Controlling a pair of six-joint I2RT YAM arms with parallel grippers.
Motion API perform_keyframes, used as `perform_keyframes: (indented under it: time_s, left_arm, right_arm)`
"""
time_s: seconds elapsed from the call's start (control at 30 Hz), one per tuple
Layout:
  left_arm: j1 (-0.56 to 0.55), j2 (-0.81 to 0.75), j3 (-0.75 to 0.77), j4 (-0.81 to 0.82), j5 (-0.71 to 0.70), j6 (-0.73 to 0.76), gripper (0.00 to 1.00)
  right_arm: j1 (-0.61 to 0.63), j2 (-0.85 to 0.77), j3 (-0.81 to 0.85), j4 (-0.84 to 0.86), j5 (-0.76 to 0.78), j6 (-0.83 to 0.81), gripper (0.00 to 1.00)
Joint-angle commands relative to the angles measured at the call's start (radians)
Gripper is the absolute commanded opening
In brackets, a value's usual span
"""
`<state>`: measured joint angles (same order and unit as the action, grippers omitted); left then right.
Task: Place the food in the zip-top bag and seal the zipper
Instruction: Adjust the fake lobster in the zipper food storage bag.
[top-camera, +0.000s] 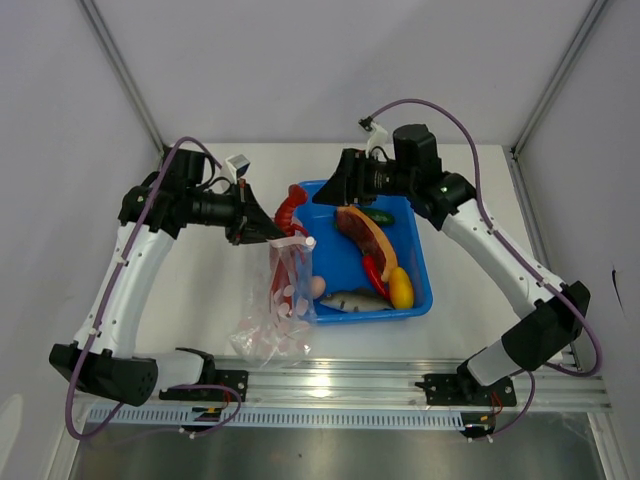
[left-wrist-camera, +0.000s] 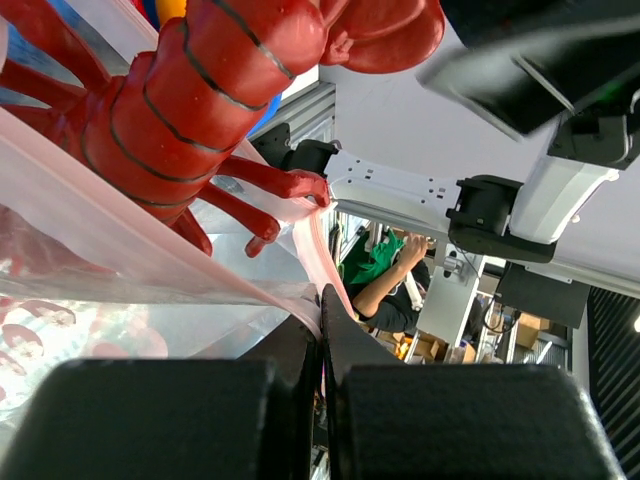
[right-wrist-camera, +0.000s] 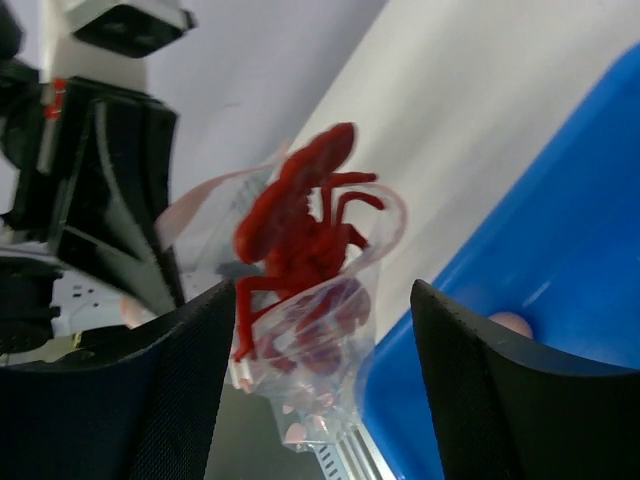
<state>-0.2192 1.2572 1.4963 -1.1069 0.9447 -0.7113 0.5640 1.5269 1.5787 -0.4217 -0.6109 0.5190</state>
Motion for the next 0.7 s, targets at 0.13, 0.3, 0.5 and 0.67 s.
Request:
perform_keyframes:
  time_s: [0.13, 0.3, 0.5, 0.67]
  left_arm:
    - [0.011, -0.015, 0.012, 0.005, 0.011, 0.035, 0.01]
    - [0.009, -0.022, 0.01, 0.007, 0.006, 0.029, 0.01]
    - [0.006, -0.03, -0.001, 0.016, 0.008, 0.021, 0.01]
    - [0.003, -0.032, 0.001, 0.019, 0.011, 0.016, 0.01]
  right_arm:
    - [0.033, -0.002, 0.079, 0.077, -0.072, 0.019, 0.72]
    - [0.089, 0.071, 0.177, -0.037, -0.017, 0.019, 0.67]
    - [0.114, 0.13, 0.211, -0.026, 0.0, 0.065, 0.6]
    - [0.132, 0.164, 0.228, -0.055, 0.039, 0.076, 0.55]
